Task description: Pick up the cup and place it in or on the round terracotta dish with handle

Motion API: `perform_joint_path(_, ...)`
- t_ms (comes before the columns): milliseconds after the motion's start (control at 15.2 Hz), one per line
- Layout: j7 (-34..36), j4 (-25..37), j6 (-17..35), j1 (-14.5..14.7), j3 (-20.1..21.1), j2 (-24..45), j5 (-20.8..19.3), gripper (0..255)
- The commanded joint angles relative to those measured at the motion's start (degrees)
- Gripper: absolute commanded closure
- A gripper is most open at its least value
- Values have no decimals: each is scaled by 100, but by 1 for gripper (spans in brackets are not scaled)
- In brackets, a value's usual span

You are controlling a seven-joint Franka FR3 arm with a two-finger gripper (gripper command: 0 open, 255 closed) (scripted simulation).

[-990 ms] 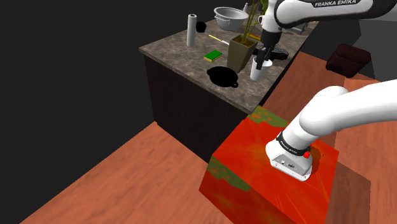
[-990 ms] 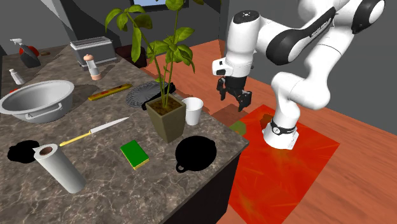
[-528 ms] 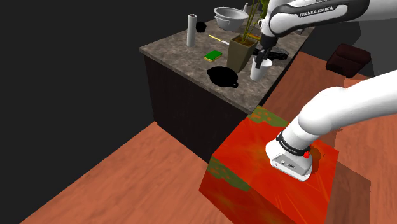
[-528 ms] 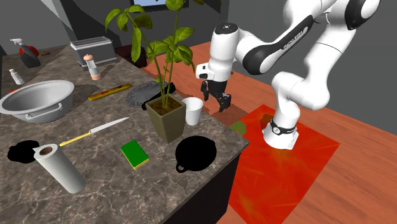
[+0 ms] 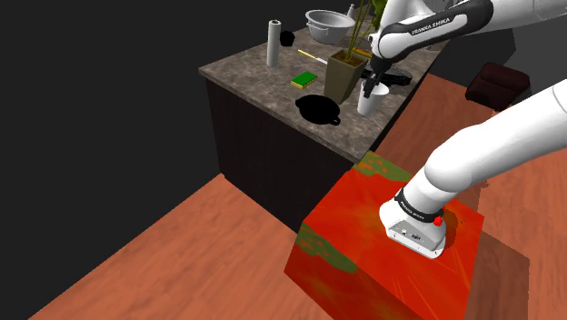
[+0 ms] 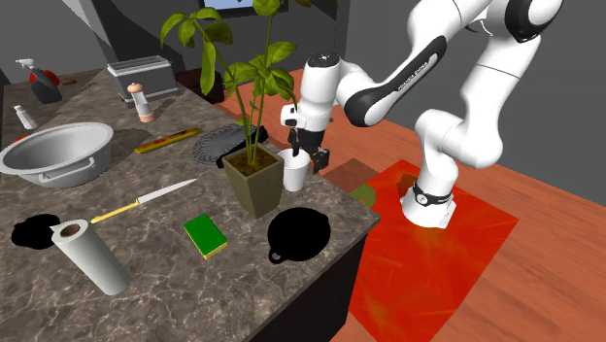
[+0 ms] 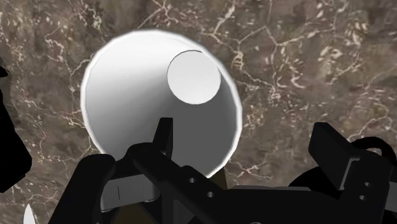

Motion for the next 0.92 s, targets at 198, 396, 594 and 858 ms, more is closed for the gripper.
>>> perform_joint_path(198, -10, -146, 482, -39, -124, 309, -62, 0)
perform_joint_path(396, -9, -161, 536, -43, -137, 347, -66, 0)
perform_joint_path(594, -9, -161, 536, -43, -137, 347, -66, 0)
perform_joint_path(858, -9, -161, 536, -43, -137, 346, -66, 255)
